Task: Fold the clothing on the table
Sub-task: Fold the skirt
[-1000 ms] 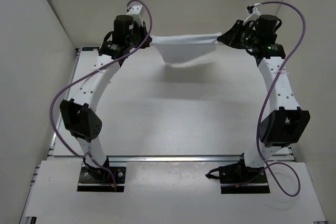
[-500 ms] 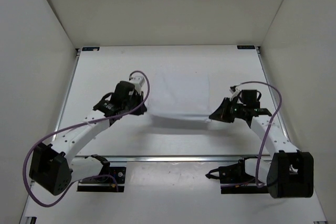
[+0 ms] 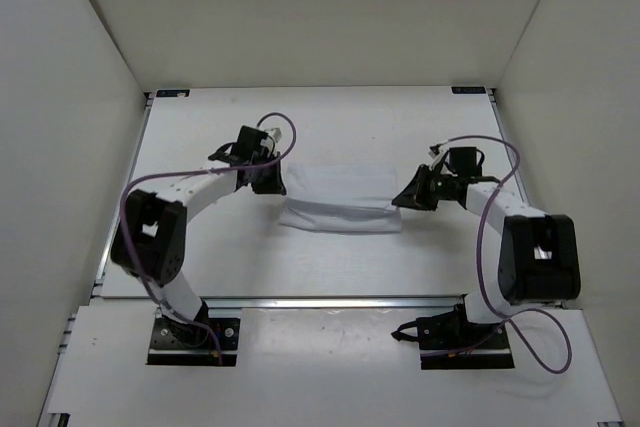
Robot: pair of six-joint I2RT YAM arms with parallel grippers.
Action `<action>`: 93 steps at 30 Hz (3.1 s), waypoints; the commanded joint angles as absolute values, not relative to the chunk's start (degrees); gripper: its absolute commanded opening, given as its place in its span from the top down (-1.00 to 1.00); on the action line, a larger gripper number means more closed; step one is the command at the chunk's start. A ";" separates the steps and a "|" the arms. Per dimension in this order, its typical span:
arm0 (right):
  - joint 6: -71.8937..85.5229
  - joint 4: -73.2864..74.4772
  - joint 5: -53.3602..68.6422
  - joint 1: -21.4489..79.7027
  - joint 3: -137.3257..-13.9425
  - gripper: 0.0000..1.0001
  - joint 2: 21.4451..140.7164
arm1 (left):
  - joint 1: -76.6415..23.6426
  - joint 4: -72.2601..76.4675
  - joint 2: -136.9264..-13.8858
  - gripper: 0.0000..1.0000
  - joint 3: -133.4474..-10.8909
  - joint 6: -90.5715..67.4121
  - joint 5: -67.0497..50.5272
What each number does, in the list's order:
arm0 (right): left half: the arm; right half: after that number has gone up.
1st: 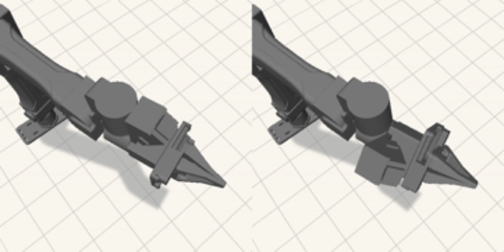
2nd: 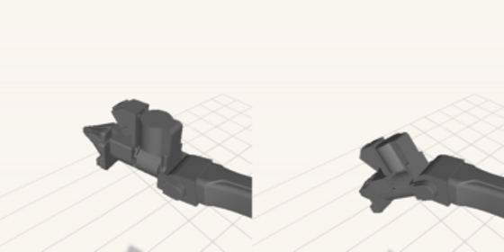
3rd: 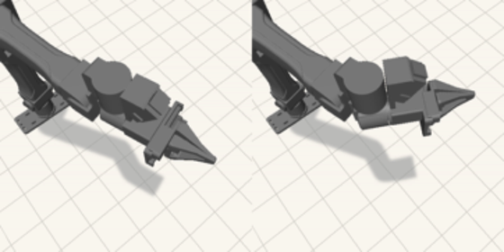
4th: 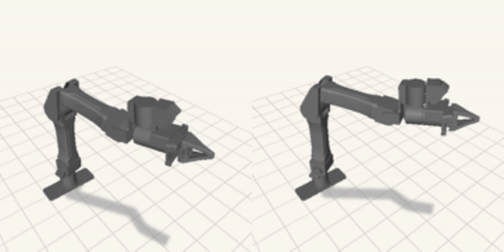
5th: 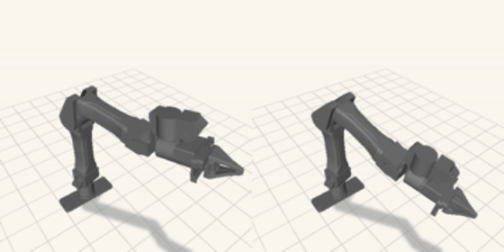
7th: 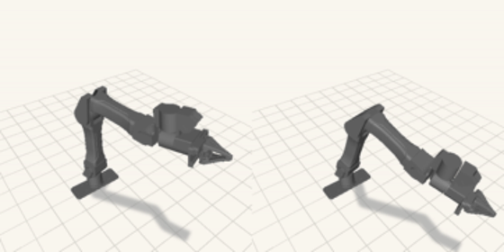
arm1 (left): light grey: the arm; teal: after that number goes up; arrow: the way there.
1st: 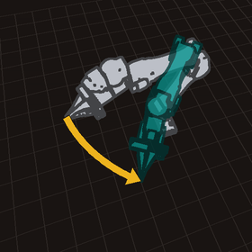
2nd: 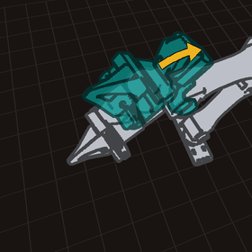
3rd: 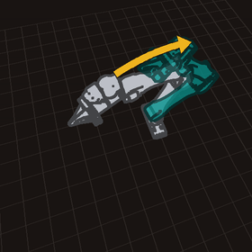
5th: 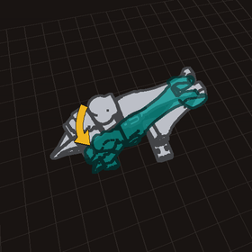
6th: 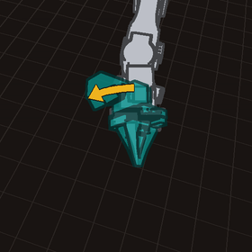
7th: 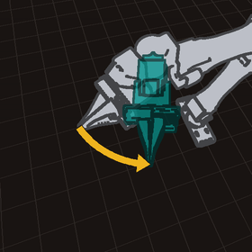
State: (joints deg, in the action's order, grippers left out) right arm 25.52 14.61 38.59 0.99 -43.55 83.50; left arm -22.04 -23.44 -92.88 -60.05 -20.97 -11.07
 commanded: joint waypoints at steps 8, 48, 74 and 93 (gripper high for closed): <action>24.96 12.83 39.30 0.09 -70.22 -0.14 102.56 | -18.64 -29.44 -110.91 -0.97 -87.88 -19.87 -11.34; 16.79 17.84 24.43 4.75 -63.18 0.61 106.96 | -27.96 -13.62 -100.28 -0.15 -62.75 -19.60 4.83; 13.61 29.45 33.38 15.55 -89.48 0.99 104.86 | -28.66 -19.77 -114.34 0.89 -71.01 -21.70 -3.50; 20.40 14.57 40.44 30.59 -83.93 1.00 109.86 | -27.51 -18.11 -115.23 1.00 -65.40 -28.56 -16.95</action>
State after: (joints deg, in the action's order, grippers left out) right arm 21.41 13.54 42.35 31.11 -81.23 108.27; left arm -26.85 -11.64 -113.67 -69.80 -27.73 -13.63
